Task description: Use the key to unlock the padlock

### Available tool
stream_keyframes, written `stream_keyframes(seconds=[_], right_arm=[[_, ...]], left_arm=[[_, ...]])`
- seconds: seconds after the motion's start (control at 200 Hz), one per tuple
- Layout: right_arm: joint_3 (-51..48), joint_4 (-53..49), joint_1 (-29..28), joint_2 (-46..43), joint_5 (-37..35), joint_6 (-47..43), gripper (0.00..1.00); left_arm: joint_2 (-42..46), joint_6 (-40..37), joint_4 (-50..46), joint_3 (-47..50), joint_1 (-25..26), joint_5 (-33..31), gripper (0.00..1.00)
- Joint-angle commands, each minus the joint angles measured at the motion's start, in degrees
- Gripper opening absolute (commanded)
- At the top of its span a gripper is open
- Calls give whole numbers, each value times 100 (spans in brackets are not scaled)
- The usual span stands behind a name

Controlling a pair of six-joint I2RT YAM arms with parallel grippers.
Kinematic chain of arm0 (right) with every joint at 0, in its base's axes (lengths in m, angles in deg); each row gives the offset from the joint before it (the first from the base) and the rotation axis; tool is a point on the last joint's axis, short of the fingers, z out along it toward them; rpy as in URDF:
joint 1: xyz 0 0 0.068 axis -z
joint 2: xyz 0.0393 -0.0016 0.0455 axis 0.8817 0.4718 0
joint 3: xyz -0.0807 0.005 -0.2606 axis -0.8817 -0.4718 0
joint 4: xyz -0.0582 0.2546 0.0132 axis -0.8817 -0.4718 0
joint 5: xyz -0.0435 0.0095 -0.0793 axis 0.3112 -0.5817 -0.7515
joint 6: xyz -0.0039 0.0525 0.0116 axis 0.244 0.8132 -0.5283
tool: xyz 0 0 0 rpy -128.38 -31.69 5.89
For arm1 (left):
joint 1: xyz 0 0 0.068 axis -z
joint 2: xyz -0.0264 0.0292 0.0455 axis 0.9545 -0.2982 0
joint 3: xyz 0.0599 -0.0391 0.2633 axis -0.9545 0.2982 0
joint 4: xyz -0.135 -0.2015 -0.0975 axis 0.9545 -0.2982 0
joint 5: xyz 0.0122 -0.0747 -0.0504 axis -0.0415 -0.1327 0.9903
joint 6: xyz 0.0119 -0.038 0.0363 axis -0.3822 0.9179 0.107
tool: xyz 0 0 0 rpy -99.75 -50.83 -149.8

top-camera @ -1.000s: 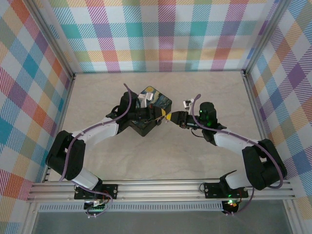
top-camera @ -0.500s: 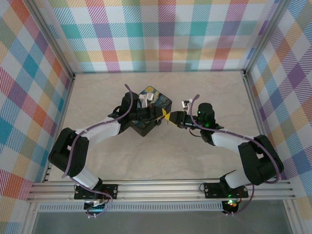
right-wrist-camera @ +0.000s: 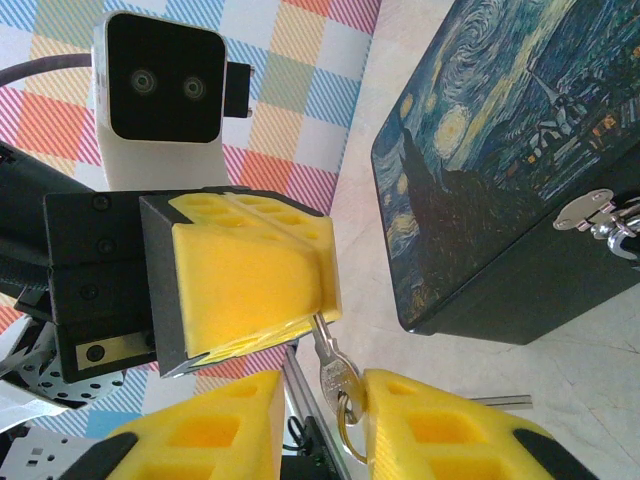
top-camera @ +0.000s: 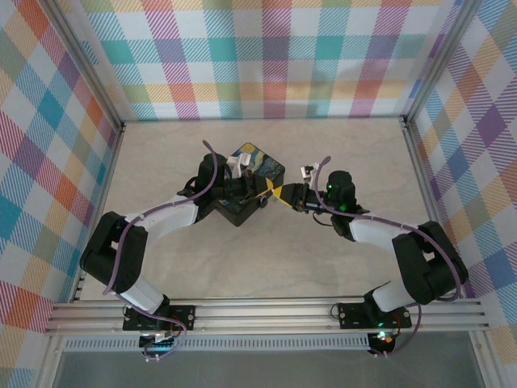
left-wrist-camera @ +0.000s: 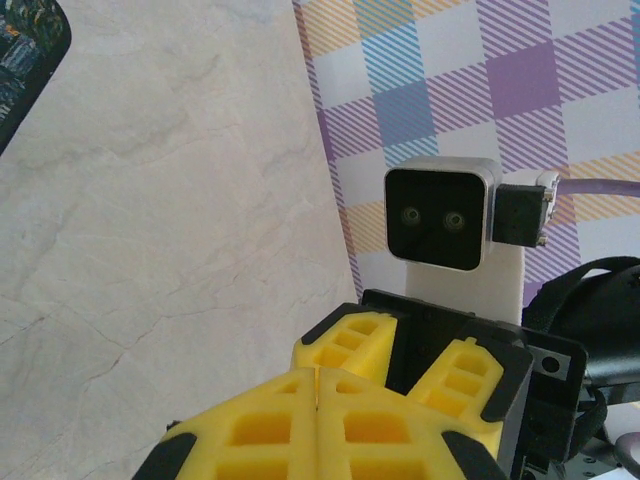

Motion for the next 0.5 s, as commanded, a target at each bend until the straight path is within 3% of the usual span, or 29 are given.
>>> stream_keyframes(seconds=[0.0, 0.495], right_arm=[[55, 497, -87, 140, 77, 158, 26], [14, 726, -100, 230, 3, 282, 19]], left_arm=[[107, 94, 321, 78, -71, -9, 0], [91, 240, 533, 103, -89, 16, 0]])
